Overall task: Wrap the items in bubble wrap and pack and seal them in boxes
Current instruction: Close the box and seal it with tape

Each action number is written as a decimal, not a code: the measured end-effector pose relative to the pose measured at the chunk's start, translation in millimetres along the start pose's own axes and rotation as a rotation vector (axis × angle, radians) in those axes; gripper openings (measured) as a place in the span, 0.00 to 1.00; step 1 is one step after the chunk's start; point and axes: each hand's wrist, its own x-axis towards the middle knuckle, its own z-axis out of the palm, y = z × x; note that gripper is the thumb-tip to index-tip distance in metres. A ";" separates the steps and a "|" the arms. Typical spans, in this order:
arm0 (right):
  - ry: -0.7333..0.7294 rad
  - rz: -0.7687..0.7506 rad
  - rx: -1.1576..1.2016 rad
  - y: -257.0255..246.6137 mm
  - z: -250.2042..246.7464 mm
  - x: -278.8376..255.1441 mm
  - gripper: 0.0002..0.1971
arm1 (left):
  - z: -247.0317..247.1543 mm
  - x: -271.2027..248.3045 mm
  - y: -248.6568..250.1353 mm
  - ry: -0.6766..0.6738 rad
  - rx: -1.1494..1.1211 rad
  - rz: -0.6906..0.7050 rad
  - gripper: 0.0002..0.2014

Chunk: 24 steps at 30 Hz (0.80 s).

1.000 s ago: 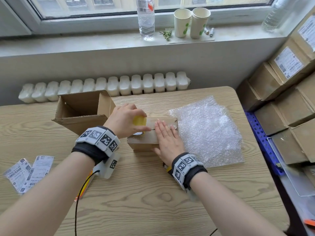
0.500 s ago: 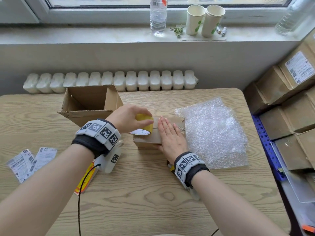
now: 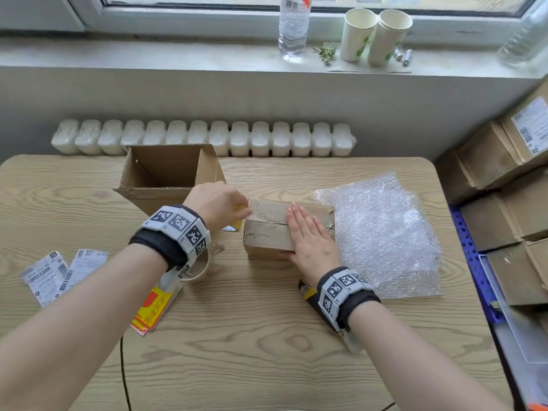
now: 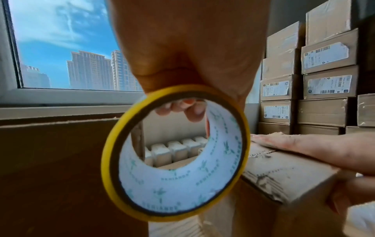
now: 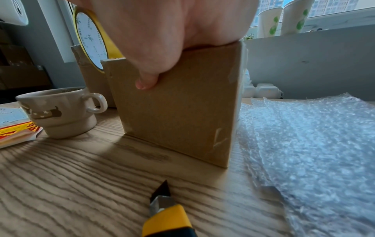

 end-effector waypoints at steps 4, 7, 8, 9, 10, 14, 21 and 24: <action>-0.024 0.011 -0.006 -2.3 -1.7 -1.3 0.46 | 12.1 5.0 -4.6 0.002 0.050 0.037 0.17; -0.031 0.004 -0.017 -2.9 -2.8 -0.9 0.46 | 24.4 6.3 -6.0 0.004 0.095 0.051 0.19; -0.017 0.008 -0.018 -3.5 -3.1 -1.5 0.46 | 28.3 5.9 -5.6 0.008 0.099 0.052 0.19; -0.003 0.017 -0.015 -3.7 -2.8 -2.4 0.47 | 31.2 5.8 -4.5 0.013 0.101 0.054 0.19; -0.001 0.025 -0.015 -4.8 -3.1 -2.9 0.48 | 33.7 5.6 -3.6 0.021 0.102 0.057 0.19; -0.031 0.073 -0.013 -16.5 -2.7 -0.3 0.49 | 38.7 6.7 -4.2 0.052 0.083 0.052 0.17; -0.011 -0.117 -0.030 -55.2 8.7 18.3 0.44 | 43.9 6.8 -6.3 0.051 -0.032 0.020 0.16; 0.047 -0.128 0.012 -57.2 14.7 19.8 0.42 | 45.1 3.6 -7.0 0.055 -0.041 0.009 0.16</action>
